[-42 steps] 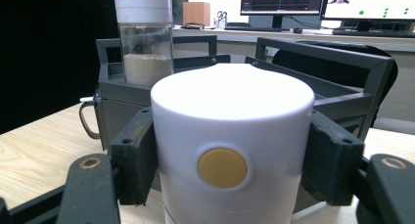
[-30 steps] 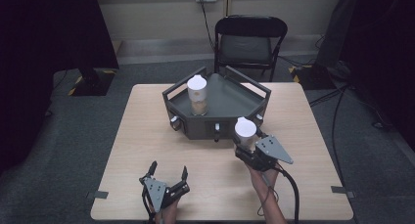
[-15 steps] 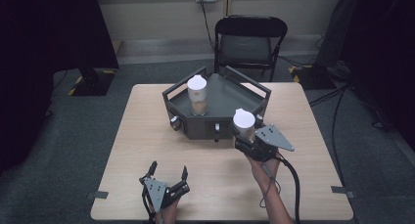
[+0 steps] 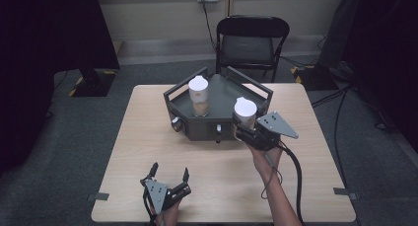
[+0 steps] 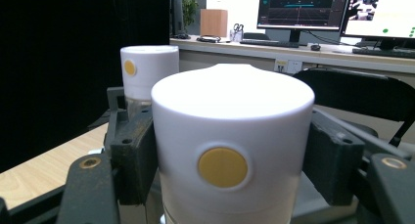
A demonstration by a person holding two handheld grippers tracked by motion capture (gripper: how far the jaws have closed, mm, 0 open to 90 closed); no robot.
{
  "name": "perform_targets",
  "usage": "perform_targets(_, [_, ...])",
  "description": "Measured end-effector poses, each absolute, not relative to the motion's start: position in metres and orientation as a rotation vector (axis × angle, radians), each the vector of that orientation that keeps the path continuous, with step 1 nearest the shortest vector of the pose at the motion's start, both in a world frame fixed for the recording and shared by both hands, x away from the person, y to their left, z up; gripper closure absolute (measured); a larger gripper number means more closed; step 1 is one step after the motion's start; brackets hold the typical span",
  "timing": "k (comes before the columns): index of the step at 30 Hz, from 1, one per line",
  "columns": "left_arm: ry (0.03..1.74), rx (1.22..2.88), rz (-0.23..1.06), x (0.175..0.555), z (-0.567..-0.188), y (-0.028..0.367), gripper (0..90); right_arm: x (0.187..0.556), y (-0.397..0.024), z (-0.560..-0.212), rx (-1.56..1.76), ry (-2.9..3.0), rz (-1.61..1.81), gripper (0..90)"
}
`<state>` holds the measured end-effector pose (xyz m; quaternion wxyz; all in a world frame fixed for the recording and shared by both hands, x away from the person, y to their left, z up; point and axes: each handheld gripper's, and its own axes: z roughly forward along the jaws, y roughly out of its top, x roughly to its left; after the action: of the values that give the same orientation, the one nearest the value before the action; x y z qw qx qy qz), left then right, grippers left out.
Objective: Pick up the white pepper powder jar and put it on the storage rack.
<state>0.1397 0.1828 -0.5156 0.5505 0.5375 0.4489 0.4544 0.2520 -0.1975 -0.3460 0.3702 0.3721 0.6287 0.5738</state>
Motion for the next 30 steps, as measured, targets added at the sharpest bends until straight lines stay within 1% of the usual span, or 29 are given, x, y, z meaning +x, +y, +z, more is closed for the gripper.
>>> perform_targets(9, [1.062,1.272,1.075,0.140,-0.516,0.183,0.0,0.267,-0.193,-0.329,0.968,1.606,1.479,30.0])
perform_targets(17, [1.060,1.273,1.073,0.140,-0.516,0.183,0.0,0.279,-0.185,-0.323,0.962,1.598,1.455,30.0])
perform_targets(25, [1.059,1.273,1.074,0.140,-0.516,0.183,0.0,0.290,-0.174,-0.309,0.950,1.590,1.436,30.0])
perform_targets(30, [1.059,1.275,1.074,0.140,-0.515,0.184,0.0,0.300,-0.163,-0.307,0.969,1.568,1.424,30.0])
